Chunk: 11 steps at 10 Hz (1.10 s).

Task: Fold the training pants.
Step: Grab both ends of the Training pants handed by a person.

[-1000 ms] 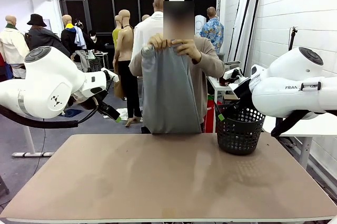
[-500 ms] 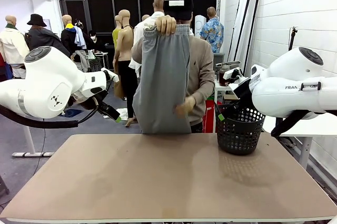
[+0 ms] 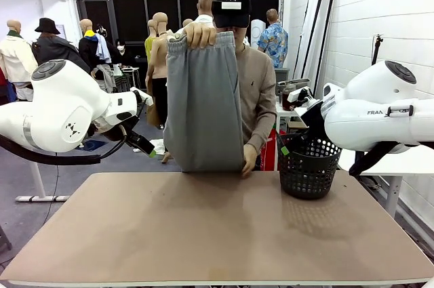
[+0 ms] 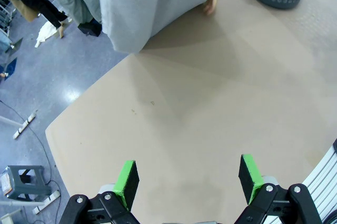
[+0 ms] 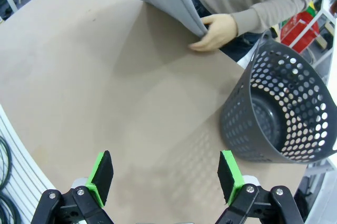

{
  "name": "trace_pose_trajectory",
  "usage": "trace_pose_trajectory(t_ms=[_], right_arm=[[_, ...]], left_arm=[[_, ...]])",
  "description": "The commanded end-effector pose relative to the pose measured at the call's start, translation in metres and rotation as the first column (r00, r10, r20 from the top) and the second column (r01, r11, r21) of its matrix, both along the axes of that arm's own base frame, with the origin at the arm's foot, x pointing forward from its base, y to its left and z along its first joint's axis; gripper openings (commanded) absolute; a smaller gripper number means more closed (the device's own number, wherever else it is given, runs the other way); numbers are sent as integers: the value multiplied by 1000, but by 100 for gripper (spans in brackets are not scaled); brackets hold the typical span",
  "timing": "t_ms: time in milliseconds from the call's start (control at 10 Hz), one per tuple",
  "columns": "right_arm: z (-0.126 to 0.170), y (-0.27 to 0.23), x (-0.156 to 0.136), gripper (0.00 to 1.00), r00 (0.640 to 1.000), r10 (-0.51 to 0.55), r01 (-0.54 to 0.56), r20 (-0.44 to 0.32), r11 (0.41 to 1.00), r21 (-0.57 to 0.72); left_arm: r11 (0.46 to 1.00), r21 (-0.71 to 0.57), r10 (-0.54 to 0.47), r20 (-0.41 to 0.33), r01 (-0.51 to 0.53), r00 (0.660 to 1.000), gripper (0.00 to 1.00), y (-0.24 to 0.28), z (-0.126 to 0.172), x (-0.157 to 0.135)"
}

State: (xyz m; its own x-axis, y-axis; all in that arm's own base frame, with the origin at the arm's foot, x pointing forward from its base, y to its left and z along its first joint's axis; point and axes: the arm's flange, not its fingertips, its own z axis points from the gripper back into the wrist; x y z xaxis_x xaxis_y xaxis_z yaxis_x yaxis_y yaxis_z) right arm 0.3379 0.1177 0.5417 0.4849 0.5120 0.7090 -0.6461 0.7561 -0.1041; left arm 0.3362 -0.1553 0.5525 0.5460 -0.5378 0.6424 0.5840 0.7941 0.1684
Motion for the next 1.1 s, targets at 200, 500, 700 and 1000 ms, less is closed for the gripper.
trace_pose_trajectory(t_ms=[200,500,700,1000], right_arm=[[0,0,0,100,1000,2,-2,-2,1000,2],[0,0,0,100,1000,2,-2,-2,1000,2],[0,0,0,100,1000,2,-2,-2,1000,2],[0,0,0,100,1000,2,-2,-2,1000,2]], left_arm=[[1000,-3,-1,-1,1,1000,100,1,1,0],[1000,-3,-1,-1,1,1000,100,1,1,0],[1000,-3,-1,-1,1,1000,100,1,1,0],[1000,-3,-1,-1,1,1000,100,1,1,0]])
